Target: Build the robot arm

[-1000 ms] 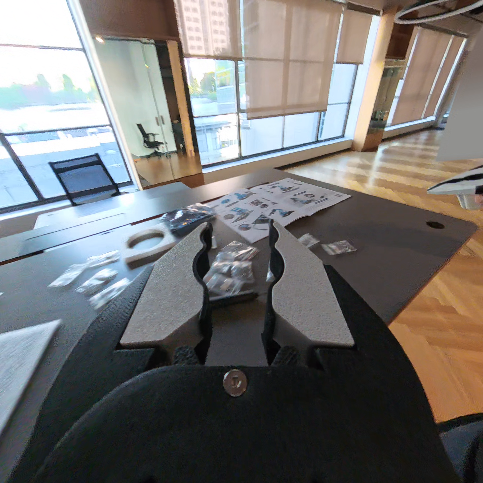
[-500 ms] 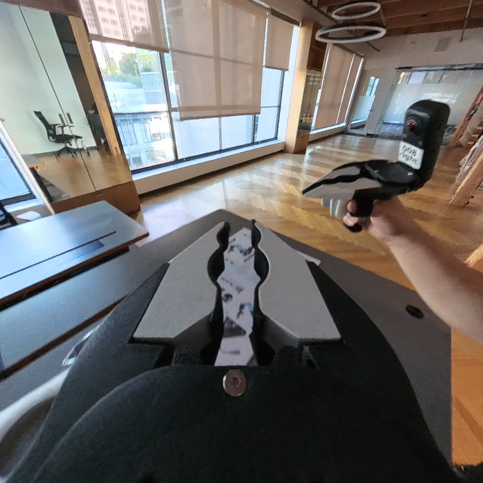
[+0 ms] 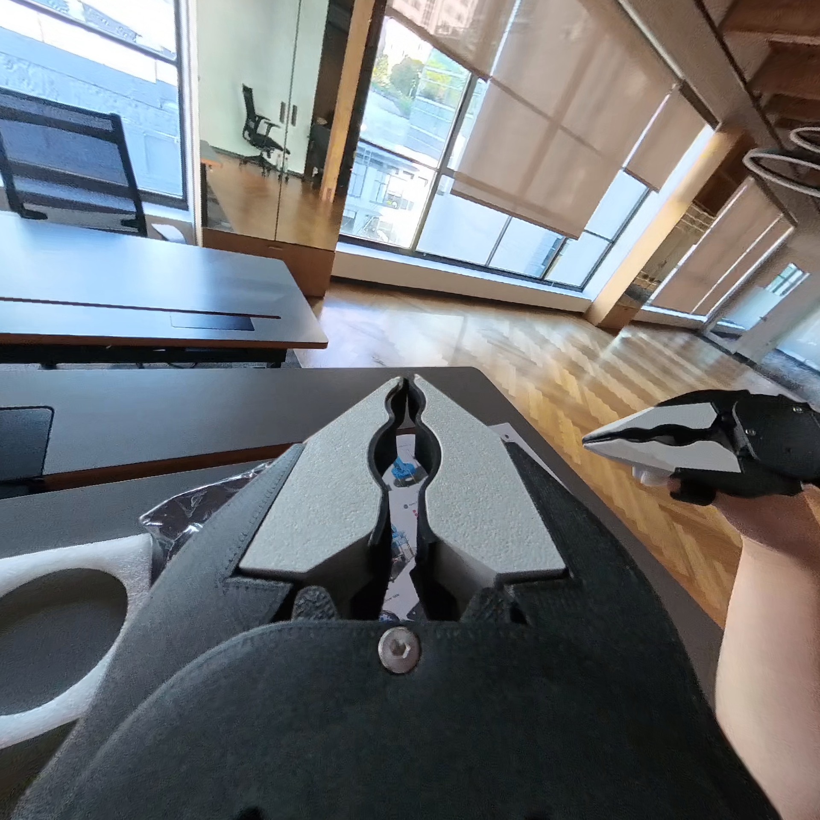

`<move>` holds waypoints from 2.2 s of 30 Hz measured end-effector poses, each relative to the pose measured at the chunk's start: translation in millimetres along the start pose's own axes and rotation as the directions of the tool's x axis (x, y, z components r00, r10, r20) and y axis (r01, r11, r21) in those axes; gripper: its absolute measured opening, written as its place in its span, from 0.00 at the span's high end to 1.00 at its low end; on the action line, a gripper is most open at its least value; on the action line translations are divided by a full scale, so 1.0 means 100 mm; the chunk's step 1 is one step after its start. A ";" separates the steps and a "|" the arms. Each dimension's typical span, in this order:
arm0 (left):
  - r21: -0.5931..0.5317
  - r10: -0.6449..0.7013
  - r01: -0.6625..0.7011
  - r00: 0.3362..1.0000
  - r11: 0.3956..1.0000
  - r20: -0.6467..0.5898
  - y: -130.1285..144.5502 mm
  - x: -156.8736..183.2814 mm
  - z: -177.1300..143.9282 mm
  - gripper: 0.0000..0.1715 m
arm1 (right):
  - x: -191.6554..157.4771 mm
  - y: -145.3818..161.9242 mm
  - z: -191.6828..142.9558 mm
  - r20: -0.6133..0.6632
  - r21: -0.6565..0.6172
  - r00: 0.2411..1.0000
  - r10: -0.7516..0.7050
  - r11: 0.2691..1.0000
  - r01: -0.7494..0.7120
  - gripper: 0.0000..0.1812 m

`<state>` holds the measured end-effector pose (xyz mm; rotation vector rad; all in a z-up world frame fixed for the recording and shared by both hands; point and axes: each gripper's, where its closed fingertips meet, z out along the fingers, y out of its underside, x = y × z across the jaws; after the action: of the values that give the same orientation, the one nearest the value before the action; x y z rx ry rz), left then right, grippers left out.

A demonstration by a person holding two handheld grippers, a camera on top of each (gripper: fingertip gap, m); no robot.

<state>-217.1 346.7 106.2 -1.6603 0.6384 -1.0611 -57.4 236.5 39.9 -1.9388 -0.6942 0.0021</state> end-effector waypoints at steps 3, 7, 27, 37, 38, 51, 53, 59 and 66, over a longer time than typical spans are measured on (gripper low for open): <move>-0.025 0.057 -0.056 0.997 0.998 0.047 0.03 -0.01 0.09 1.00 | -0.06 0.07 0.15 0.070 -0.040 0.997 0.038 0.999 -0.035 1.00; -0.328 0.176 -0.152 0.983 0.932 0.043 0.53 -0.09 0.20 1.00 | -0.20 0.54 0.33 0.157 -0.271 0.986 0.054 0.963 -0.010 1.00; -0.661 0.014 0.048 0.996 0.749 0.088 1.30 -0.35 0.19 1.00 | -0.45 1.15 0.53 0.317 -0.408 0.933 0.171 0.913 -0.029 1.00; -0.696 0.034 0.053 0.993 0.717 0.110 1.38 -0.42 0.18 1.00 | -0.40 1.22 0.53 0.297 -0.418 0.940 0.166 0.908 -0.029 1.00; -0.689 0.034 0.051 0.993 0.723 0.109 1.37 -0.42 0.19 1.00 | -0.39 1.22 0.53 0.290 -0.416 0.942 0.168 0.909 -0.034 1.00; -0.719 0.046 0.037 0.994 0.694 0.095 1.44 -0.36 0.22 1.00 | -0.12 1.32 0.44 0.151 -0.443 0.973 0.177 0.891 -0.093 1.00; -0.715 0.046 0.033 0.995 0.698 0.090 1.43 -0.34 0.23 1.00 | -0.06 1.33 0.45 0.118 -0.442 0.977 0.179 0.890 -0.110 1.00; -0.687 0.034 0.042 0.995 0.726 0.097 1.35 -0.34 0.24 1.00 | 0.11 1.41 0.41 0.026 -0.457 0.975 0.223 0.870 -0.187 1.00; -0.685 0.028 0.043 0.995 0.728 0.091 1.35 -0.33 0.25 1.00 | 0.17 1.32 0.40 -0.001 -0.411 0.969 0.248 0.883 -0.226 0.99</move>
<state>-199.5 339.5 -34.1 -2.3396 1.0503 -0.7718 6.4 238.3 -83.5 -2.4280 -0.5122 0.0641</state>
